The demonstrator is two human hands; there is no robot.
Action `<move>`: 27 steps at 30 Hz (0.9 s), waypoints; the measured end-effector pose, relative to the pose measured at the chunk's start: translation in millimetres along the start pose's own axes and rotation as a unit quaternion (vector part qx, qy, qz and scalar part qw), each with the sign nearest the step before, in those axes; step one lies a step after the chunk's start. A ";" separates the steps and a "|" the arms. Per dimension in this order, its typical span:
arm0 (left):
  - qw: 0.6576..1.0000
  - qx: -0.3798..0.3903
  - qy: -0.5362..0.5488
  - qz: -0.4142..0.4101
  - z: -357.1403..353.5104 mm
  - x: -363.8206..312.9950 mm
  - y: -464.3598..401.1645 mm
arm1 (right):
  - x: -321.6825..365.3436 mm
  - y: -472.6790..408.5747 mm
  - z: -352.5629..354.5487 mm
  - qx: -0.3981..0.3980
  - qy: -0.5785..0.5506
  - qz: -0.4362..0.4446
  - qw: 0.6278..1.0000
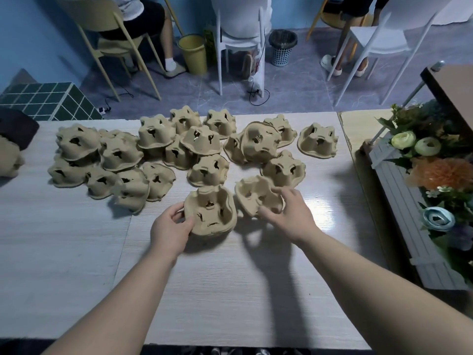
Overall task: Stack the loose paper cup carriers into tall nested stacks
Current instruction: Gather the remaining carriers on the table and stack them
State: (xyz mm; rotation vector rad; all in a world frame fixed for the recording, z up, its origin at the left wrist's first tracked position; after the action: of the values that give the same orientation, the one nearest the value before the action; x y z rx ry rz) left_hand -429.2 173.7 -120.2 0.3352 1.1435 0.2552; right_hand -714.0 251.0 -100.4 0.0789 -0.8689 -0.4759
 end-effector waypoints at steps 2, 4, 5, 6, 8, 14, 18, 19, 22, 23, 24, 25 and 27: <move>1.000 0.001 0.002 0.003 2.1 3.2 0.3 | 0.2 2.1 -9.7 0.015 -0.006 -0.004 1.000; 1.000 -0.003 0.006 0.006 4.9 5.9 -0.3 | -2.1 2.2 -12.0 0.000 -0.019 -0.019 1.000; 1.000 -0.004 0.010 0.006 6.2 7.3 -0.5 | -3.3 1.8 -11.2 -0.012 -0.025 -0.029 0.999; 1.000 -0.005 0.013 0.007 7.3 8.3 -0.6 | -5.0 1.3 -10.3 -0.021 -0.032 -0.044 0.998; 1.000 -0.002 0.019 0.011 8.6 10.3 -1.1 | -10.0 -0.2 -9.4 -0.037 -0.054 -0.083 0.994; 0.998 0.031 0.048 0.024 8.8 18.6 -13.7 | -19.8 -4.8 -10.9 -0.081 -0.058 -0.150 0.984; 0.995 0.065 0.070 0.024 3.0 17.0 -22.7 | -20.9 3.1 6.2 -0.168 -0.085 -0.165 0.968; 0.994 0.073 0.073 0.023 1.0 16.1 -25.1 | -19.9 6.1 12.7 -0.195 -0.108 -0.166 0.961; 0.990 0.106 0.085 0.022 -8.4 12.0 -31.2 | -6.5 13.9 24.8 -0.252 -0.215 -0.151 0.932; 0.989 0.117 0.092 0.022 -12.0 11.1 -33.4 | 2.2 14.9 24.6 -0.255 -0.249 -0.138 0.924; 0.986 0.129 0.099 0.024 -15.6 9.2 -34.5 | 13.1 15.6 22.1 -0.248 -0.273 -0.124 0.921; 0.984 0.138 0.106 0.028 -18.6 9.2 -36.7 | 24.5 16.3 17.8 -0.237 -0.286 -0.111 0.922; 0.982 0.150 0.108 0.027 -22.8 8.4 -41.0 | 41.4 16.7 3.0 -0.203 -0.288 -0.097 0.931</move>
State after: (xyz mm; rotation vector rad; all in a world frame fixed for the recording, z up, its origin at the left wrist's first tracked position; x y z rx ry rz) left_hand -445.8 141.9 -151.7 0.6179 1.3910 0.1683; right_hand -687.4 248.3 -64.5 -0.3771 -1.3249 -0.8807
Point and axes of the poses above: each hand's wrist, its own y-axis away from the middle knuckle, its own z-axis out of the back of the hand, x = y × z, the point moved 10 cm from there along -y, towards the middle knuckle, and after that the axes turned 1 degree about x, right-handed, at the moved point
